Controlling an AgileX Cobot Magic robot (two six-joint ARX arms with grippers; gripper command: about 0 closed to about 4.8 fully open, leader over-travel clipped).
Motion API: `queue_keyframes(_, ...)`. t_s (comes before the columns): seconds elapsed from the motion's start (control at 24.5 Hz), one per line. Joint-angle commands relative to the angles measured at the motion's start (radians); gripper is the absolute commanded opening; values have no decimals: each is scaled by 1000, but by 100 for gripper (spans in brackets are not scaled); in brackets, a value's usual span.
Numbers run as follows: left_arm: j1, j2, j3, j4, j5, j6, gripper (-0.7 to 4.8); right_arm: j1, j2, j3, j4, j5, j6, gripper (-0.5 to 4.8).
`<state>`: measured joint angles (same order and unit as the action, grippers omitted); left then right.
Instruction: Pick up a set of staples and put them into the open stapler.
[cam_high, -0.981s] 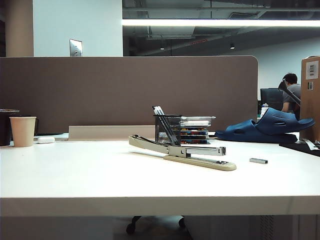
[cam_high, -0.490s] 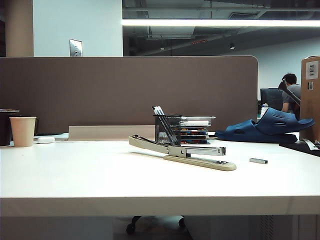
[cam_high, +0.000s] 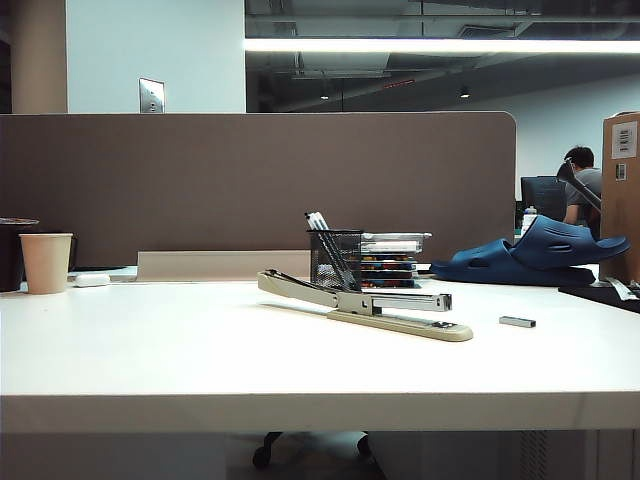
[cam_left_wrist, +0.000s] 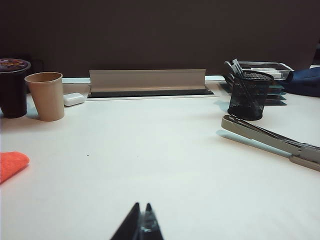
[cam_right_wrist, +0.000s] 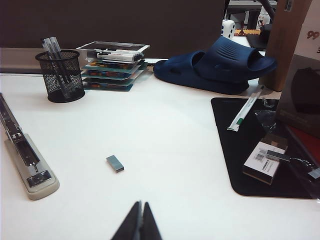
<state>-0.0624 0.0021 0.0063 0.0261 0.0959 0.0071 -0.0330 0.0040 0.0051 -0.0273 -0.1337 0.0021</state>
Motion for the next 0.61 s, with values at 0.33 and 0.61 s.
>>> queue_keyframes(0.33, 1, 0, 1, -40, 293, 0, -6, 1, -2, 59, -28, 6, 48, -9)
queue_keyframes(0.61, 1, 0, 2, -43, 390, 0, -6, 1, 40, 157, -134, 1, 48, -9)
